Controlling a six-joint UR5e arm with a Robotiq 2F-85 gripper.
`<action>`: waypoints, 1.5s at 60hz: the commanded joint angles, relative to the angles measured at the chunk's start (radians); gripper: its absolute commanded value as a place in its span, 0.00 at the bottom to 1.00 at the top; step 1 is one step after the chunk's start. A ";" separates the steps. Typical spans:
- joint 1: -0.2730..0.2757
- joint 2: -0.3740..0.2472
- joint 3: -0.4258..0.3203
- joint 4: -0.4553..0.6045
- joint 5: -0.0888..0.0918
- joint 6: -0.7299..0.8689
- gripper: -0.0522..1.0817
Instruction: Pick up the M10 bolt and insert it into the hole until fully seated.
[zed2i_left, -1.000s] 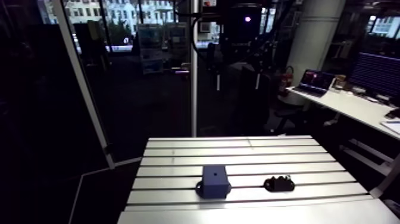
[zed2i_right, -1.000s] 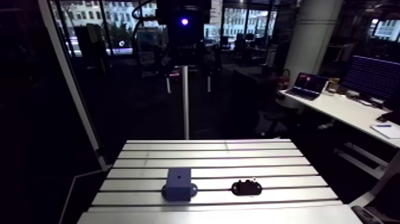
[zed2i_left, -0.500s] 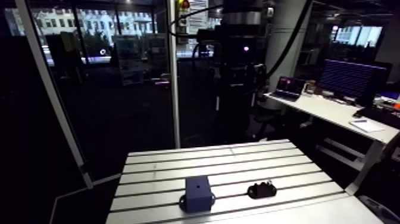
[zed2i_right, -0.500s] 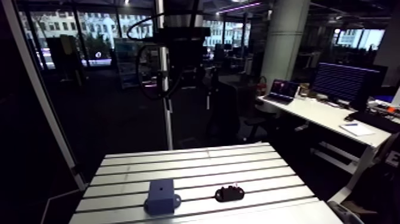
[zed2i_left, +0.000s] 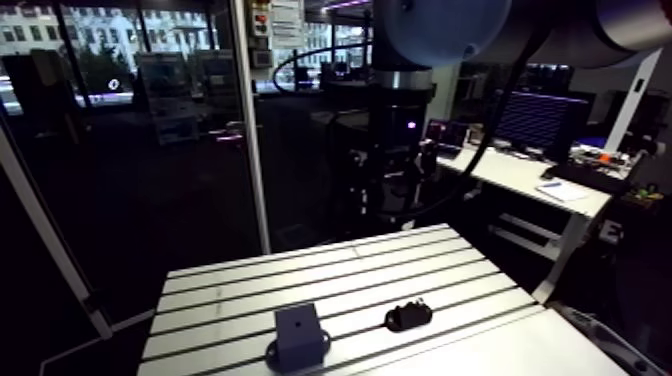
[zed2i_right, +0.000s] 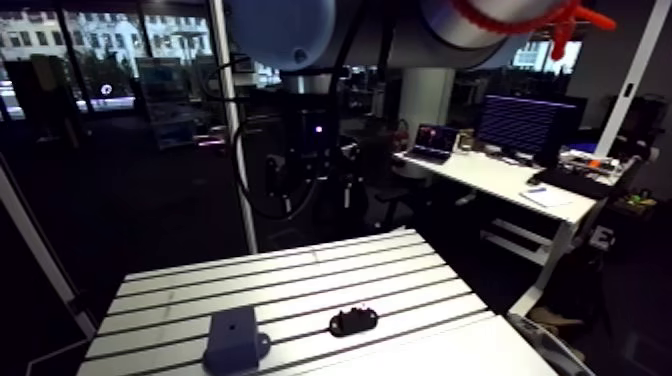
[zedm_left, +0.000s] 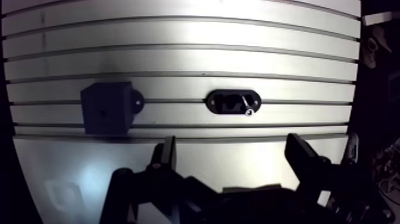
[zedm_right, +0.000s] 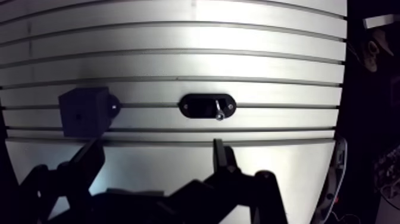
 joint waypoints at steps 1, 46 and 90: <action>-0.080 0.047 0.056 -0.070 0.004 -0.042 0.05; -0.114 0.166 0.108 -0.198 0.005 -0.103 0.06; -0.169 0.182 0.167 -0.255 0.008 -0.145 0.47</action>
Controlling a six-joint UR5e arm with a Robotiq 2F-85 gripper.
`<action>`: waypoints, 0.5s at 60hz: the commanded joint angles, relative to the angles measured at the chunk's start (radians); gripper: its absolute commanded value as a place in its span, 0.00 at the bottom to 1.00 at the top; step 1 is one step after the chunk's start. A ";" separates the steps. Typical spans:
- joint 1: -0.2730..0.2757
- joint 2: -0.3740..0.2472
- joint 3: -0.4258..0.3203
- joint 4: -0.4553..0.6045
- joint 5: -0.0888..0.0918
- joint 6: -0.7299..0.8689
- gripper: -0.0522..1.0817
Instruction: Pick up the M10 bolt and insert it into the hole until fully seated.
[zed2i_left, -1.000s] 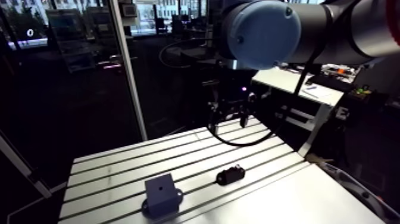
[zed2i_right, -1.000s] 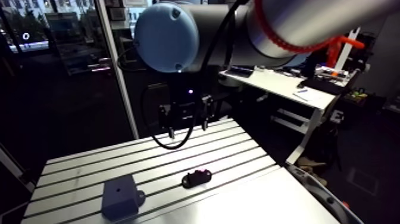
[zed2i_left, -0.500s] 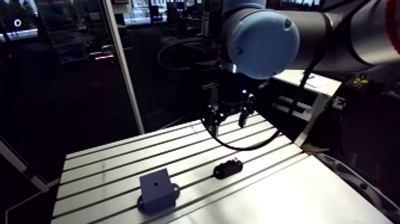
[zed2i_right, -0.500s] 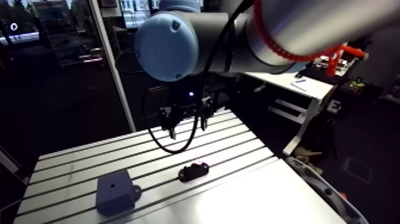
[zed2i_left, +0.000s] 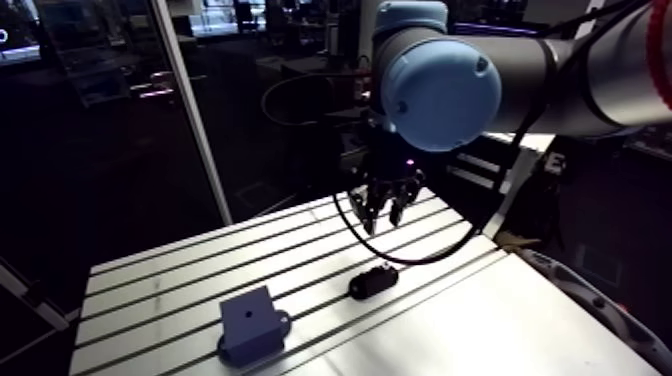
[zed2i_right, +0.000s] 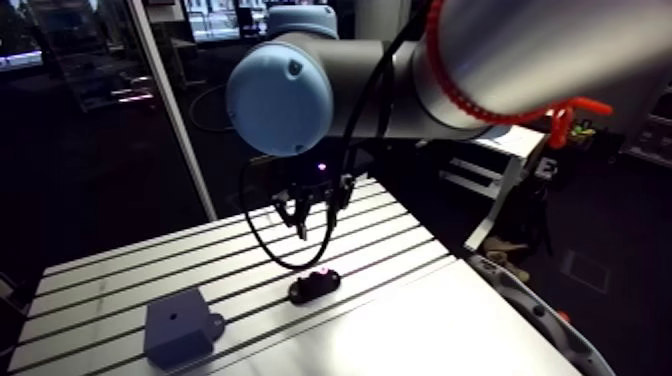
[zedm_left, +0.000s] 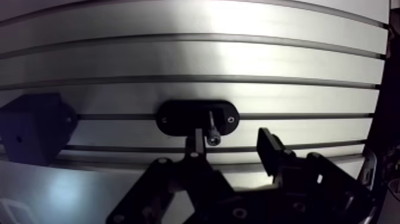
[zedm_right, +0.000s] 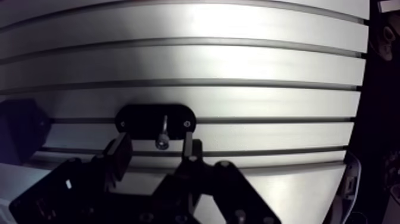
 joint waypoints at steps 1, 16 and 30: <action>-0.010 0.001 0.020 -0.002 0.000 -0.002 0.47; -0.009 -0.001 0.043 -0.004 -0.002 0.000 0.49; -0.008 0.001 0.063 -0.007 -0.003 0.003 0.49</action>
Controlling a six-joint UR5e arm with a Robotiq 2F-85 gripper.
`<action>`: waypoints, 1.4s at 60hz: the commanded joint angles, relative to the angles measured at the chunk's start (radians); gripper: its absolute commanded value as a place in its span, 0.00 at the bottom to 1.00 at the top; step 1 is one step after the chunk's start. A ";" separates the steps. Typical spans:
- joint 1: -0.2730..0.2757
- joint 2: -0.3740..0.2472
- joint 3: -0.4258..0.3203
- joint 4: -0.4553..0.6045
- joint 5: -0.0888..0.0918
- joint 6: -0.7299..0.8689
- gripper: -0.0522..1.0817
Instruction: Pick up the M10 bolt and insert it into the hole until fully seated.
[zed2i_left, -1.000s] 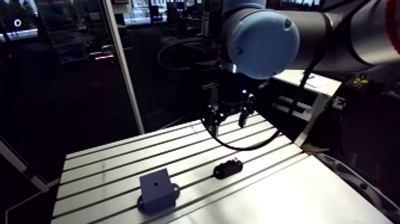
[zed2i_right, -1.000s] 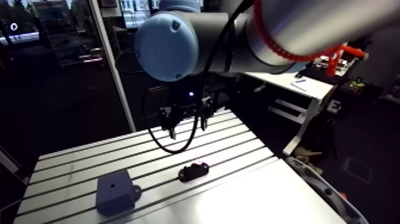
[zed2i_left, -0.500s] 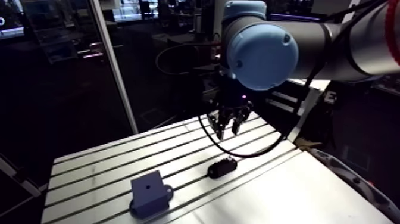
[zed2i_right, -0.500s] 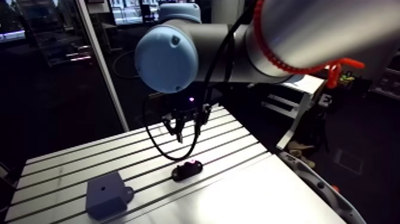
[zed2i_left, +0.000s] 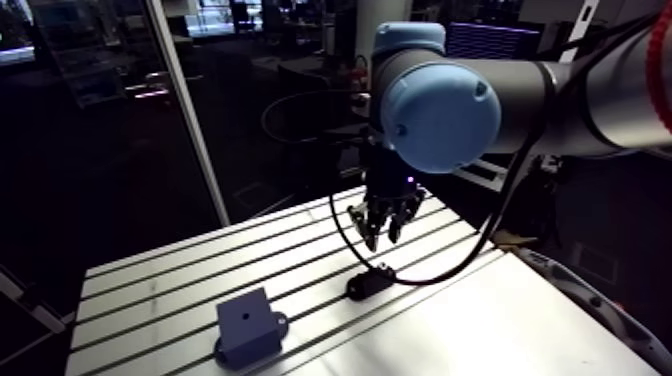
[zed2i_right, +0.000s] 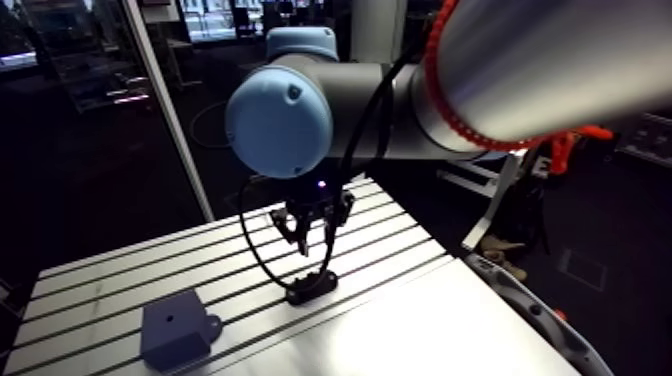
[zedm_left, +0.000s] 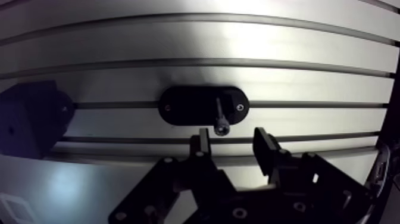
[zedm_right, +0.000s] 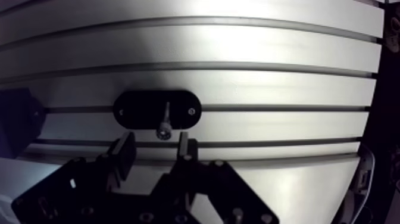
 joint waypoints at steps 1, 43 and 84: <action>0.001 0.001 0.018 -0.003 -0.001 0.002 0.49; 0.001 0.014 0.025 -0.011 -0.003 0.001 0.50; -0.001 0.051 0.034 -0.046 -0.009 0.004 0.50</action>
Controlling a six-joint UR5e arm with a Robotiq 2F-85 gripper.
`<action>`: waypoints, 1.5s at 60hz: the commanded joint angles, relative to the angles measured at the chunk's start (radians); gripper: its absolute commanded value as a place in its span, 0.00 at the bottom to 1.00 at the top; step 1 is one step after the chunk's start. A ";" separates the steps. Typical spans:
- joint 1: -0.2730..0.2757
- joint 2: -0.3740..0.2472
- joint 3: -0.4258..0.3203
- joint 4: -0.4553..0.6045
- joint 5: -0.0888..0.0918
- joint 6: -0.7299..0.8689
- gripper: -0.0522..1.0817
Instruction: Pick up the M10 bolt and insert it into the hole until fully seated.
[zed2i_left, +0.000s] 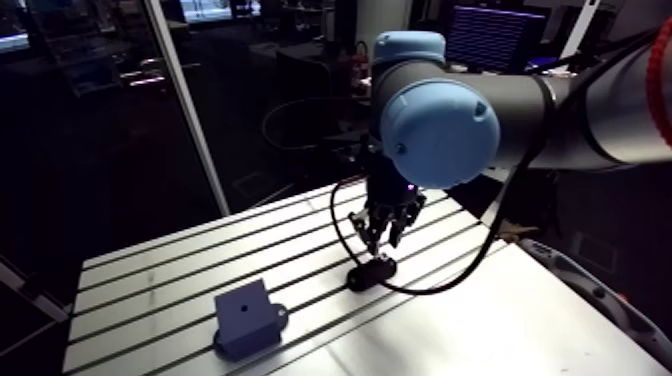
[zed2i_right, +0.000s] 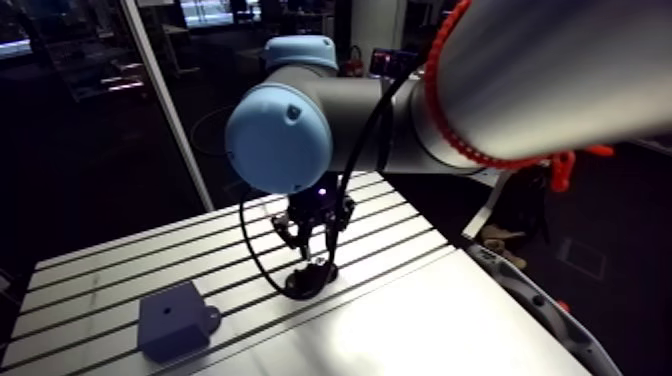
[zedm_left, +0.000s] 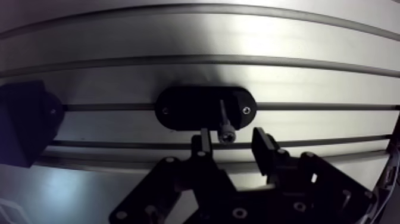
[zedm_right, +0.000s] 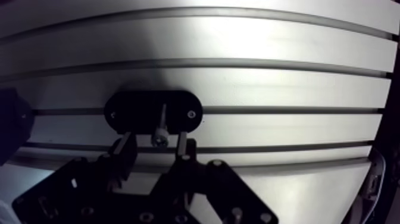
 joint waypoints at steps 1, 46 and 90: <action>0.000 0.009 0.006 -0.002 0.000 0.004 0.50; -0.002 0.030 0.010 -0.037 -0.003 0.001 0.51; 0.000 0.031 0.018 -0.039 -0.004 0.001 0.51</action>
